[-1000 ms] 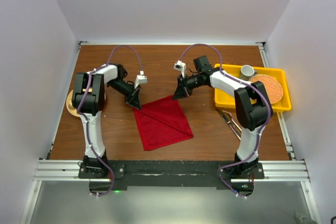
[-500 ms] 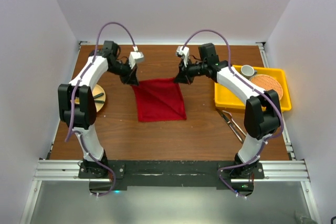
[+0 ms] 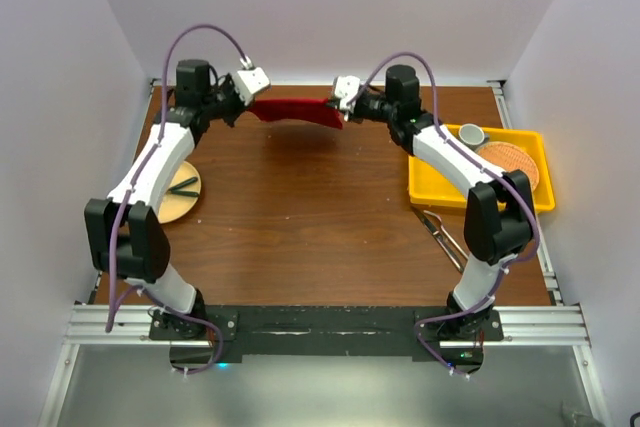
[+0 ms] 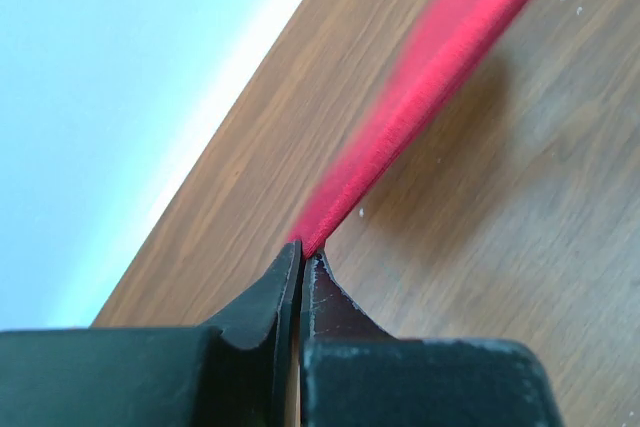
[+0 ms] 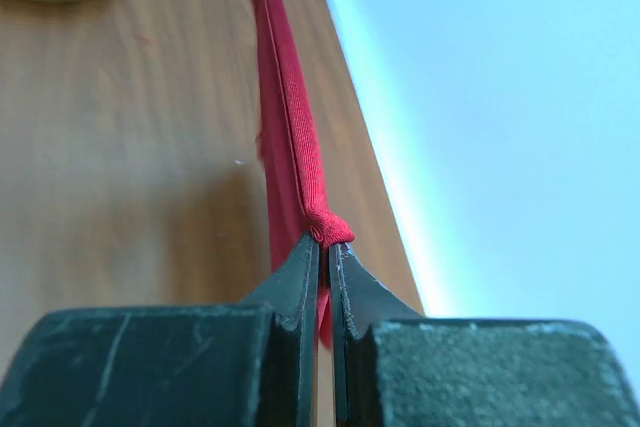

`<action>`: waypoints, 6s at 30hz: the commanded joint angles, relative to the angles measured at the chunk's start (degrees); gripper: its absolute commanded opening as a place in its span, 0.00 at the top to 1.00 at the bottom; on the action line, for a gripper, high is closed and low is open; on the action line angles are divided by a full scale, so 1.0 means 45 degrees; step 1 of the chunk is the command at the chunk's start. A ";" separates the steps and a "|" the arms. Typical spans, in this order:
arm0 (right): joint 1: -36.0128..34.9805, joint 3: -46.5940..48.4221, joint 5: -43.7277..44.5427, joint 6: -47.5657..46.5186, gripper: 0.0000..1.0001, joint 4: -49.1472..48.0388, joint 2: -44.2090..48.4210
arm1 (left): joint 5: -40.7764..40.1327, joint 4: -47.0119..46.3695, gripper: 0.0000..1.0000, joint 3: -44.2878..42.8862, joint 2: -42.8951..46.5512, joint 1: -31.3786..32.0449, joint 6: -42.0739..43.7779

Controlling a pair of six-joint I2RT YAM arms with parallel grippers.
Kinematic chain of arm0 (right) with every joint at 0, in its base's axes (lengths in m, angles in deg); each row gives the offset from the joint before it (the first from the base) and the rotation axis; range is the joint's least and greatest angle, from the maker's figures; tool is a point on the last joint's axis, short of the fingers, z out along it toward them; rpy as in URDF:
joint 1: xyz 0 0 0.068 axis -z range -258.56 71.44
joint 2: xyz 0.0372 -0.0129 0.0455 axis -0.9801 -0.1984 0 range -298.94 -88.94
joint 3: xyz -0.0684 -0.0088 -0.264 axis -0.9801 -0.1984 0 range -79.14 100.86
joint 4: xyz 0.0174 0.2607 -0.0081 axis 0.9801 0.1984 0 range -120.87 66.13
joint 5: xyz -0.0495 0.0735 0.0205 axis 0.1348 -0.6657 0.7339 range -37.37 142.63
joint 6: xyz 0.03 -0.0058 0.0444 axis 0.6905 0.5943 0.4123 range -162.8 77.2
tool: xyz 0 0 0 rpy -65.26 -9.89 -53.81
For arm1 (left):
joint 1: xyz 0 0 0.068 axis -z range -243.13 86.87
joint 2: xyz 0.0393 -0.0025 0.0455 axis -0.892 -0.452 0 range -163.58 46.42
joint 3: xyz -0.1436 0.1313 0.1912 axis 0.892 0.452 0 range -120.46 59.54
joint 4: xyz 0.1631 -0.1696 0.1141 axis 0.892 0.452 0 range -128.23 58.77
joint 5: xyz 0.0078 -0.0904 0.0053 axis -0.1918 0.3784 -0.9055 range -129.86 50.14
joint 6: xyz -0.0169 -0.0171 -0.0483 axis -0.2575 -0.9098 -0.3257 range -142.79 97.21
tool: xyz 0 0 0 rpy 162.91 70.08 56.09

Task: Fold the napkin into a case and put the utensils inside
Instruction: Turn over the upper triangle folded napkin at the center of the board, then smooth out the lower triangle-folded napkin at the center of the board.

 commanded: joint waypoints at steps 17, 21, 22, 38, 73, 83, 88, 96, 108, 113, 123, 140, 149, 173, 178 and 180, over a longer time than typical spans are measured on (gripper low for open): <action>-0.1381 -0.8050 -0.2097 -1.4780 1.00 0.4220 0.1775 | -0.1971 -0.1379 1.00 1.0227 0.3665 0.2769 0.0449; -0.1732 -0.8324 -0.1806 -1.5723 1.00 0.5415 0.1971 | -0.1522 -0.0831 1.00 1.0675 0.3801 0.3081 0.0176; -0.1791 -0.8344 -0.1747 -1.5801 1.00 0.5551 0.1990 | -0.1483 -0.0812 1.00 1.0793 0.3860 0.3236 0.0136; -0.2826 -0.8911 -0.0379 -1.5879 1.00 0.7036 0.2147 | -0.2263 -0.0011 1.00 1.1751 0.4544 0.5093 -0.0215; 0.0024 -0.2329 0.1668 0.8521 0.45 0.7058 0.0996 | -0.1209 0.0107 0.87 0.8861 0.4389 0.5132 -0.2365; 0.0025 -0.2408 0.2628 1.2225 0.41 0.6159 -0.1367 | -0.1287 -0.0265 0.85 0.9525 0.4075 0.5152 -0.1896; 0.0025 -0.2231 0.3019 1.3082 0.40 0.5983 -0.2129 | -0.1404 -0.0342 0.84 0.9778 0.4231 0.5152 -0.2032; 0.0200 -0.2095 0.1967 1.3203 0.53 0.5142 -0.3261 | -0.1404 -0.0304 0.89 1.0422 0.4368 0.5132 -0.1954; 0.0806 -0.0807 0.0949 1.2210 0.49 0.6582 -0.4007 | -0.1326 -0.0265 0.95 1.0990 0.4348 0.5152 -0.1816; 0.1158 0.0424 0.0599 0.9928 0.37 0.9529 -0.2251 | -0.1228 -0.0070 0.74 1.0327 0.4816 0.5074 -0.2694; -0.1025 -0.2985 -0.2739 1.0426 0.03 1.0088 0.0798 | 0.0490 0.0555 0.00 0.7593 0.6242 0.2030 -0.5969; -0.2027 -0.5921 -0.2861 1.1835 0.02 0.7212 -0.0803 | 0.4710 -0.5148 0.00 1.2023 0.6869 0.1109 -1.5801; -0.1381 -0.6528 -0.2996 1.2030 0.02 0.6686 -0.1368 | 0.4298 -0.6416 0.00 1.3411 0.5542 0.1070 -1.6758; -0.1948 -0.5493 -0.3798 1.4727 0.02 0.4478 -0.1113 | 0.6079 -0.7980 0.70 1.5305 0.4097 0.0874 -1.8555; -0.1792 -0.5454 -0.3368 1.3438 0.02 0.5199 -0.1971 | 0.4809 -0.6809 0.69 1.5540 0.3334 0.0543 -1.7894; -0.1578 -0.5473 -0.3309 1.3068 0.02 0.5550 -0.2207 | 0.4437 -0.6381 0.66 1.5424 0.2924 0.0484 -1.7755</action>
